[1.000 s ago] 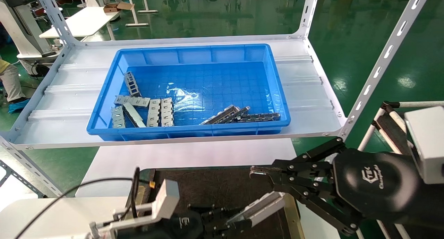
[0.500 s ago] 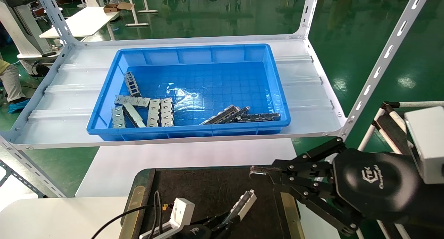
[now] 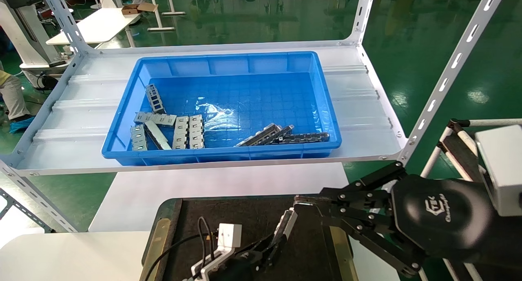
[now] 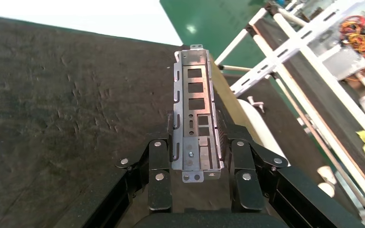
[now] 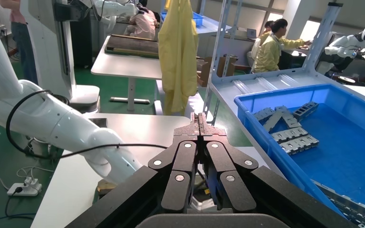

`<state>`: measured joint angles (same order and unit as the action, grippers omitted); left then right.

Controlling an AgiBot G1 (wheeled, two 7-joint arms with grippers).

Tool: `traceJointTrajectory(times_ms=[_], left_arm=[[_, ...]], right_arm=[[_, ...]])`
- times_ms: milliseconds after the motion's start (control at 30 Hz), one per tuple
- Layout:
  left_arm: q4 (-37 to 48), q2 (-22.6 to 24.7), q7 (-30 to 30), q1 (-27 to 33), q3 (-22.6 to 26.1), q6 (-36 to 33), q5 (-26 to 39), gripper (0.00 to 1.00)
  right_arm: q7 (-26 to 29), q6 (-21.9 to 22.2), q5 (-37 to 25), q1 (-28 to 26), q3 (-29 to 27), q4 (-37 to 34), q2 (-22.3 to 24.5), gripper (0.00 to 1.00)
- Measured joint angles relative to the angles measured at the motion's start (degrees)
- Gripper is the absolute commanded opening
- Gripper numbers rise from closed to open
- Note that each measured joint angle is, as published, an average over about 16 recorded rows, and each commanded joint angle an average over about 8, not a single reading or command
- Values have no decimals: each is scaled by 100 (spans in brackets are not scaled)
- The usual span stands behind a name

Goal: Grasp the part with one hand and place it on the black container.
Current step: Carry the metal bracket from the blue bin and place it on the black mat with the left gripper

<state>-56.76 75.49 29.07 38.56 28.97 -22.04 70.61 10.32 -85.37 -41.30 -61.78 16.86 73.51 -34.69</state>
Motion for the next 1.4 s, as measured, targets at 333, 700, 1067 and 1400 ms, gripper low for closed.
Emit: traceJointTrajectory(times_ms=[333, 700, 1067, 1400], left_arm=[[414, 250, 176, 281, 548, 876, -329, 0], [608, 273, 385, 544, 1414, 1801, -872, 0], [732, 273, 631, 718, 2064, 2355, -1166, 0], [774, 272, 983, 798, 2483, 2689, -1253, 82]], right_arm=[[-2, 1, 2, -1, 3, 0, 1, 0], [-3, 3, 5, -2, 7, 0, 3, 0], [-5, 5, 7, -2, 11, 0, 4, 0], [-7, 6, 9, -3, 14, 0, 6, 66]])
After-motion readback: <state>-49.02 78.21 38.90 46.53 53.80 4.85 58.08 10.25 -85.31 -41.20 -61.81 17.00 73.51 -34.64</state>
